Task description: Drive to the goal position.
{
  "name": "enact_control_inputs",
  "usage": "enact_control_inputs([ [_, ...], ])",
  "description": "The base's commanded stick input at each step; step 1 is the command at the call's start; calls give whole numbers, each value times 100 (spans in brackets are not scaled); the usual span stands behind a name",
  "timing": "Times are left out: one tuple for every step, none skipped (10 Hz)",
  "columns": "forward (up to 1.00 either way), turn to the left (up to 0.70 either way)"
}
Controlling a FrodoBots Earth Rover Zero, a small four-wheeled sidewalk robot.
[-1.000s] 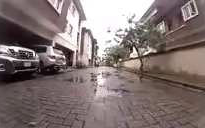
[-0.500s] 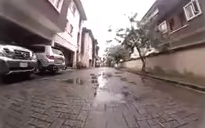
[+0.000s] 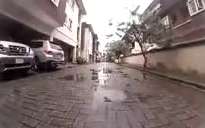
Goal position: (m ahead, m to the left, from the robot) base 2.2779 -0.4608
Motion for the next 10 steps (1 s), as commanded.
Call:
enact_control_inputs([
  [50, 0],
  [50, 0],
  [50, 0],
  [50, 0],
  [50, 0],
  [50, 0],
  [50, 0],
  [50, 0],
  [50, 0],
  [50, 0],
])
